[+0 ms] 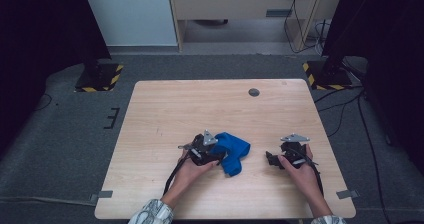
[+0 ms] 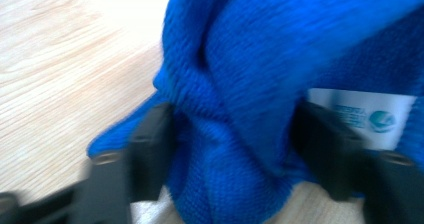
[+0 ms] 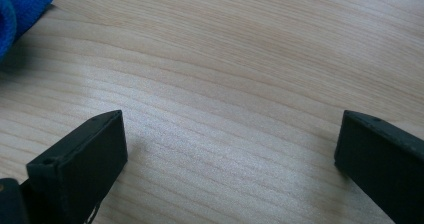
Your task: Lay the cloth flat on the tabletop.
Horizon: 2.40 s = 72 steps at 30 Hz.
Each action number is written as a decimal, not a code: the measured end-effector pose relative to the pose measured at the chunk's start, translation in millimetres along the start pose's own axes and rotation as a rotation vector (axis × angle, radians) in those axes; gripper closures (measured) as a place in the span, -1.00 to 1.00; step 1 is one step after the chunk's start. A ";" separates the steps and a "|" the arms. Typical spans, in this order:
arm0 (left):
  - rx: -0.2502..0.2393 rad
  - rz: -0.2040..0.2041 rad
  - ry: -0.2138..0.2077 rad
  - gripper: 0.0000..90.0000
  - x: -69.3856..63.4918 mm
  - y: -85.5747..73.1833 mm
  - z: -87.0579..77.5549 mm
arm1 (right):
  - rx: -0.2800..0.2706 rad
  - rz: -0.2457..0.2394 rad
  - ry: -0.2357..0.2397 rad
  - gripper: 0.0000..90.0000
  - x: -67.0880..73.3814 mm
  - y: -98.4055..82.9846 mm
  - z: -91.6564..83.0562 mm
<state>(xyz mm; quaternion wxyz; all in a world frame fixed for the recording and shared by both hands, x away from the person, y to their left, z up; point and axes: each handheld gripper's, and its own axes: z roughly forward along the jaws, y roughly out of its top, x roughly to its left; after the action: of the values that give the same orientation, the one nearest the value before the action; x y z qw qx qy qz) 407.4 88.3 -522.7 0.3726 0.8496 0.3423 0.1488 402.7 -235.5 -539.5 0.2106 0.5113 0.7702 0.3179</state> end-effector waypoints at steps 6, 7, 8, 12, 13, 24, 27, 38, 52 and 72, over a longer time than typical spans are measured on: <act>-0.054 -0.005 -0.014 -0.77 -6.7 2.0 -12.7 | 0.001 -0.019 0.008 -0.81 1.4 2.2 -3.0; -0.062 -0.010 -0.015 -0.80 -7.8 1.7 -14.4 | -0.004 -0.021 0.008 -0.81 2.6 3.1 -4.3; -0.070 -0.012 -0.016 -0.83 -8.5 1.5 -16.5 | -0.015 -0.020 0.013 -0.81 3.9 4.4 -6.1; -0.090 -0.033 -0.020 -0.88 -8.3 0.7 -22.8 | -0.061 -0.021 0.045 -0.72 10.1 8.4 -14.8; -0.091 -0.040 -0.022 -0.88 -7.8 -1.2 -26.7 | -0.078 -0.032 0.069 -0.64 16.5 10.2 -20.7; -0.108 -0.065 0.005 -0.69 -5.1 -18.2 -62.4 | -0.179 -0.149 0.223 0.18 50.6 18.2 -40.8; -0.113 -0.060 0.023 -0.46 -3.1 -21.2 -66.2 | -0.189 -0.170 0.243 0.34 56.9 19.7 -42.5; -0.151 -0.063 0.055 0.10 4.0 -13.8 -52.0 | -0.201 -0.246 0.407 0.39 98.1 28.5 -35.9; -0.156 -0.033 0.029 0.44 -1.6 -10.0 -39.6 | -0.222 -0.226 0.431 0.08 120.9 43.3 -13.3; -0.244 -0.001 -0.030 0.97 1.1 21.6 -70.2 | -0.259 -0.219 0.415 0.90 117.5 51.5 -50.9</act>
<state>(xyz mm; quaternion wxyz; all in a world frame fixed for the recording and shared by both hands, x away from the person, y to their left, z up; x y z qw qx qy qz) 382.7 115.8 -459.3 0.4784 0.7998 0.3167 0.1766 357.7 -127.1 -467.0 0.1449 0.3177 0.8005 0.4872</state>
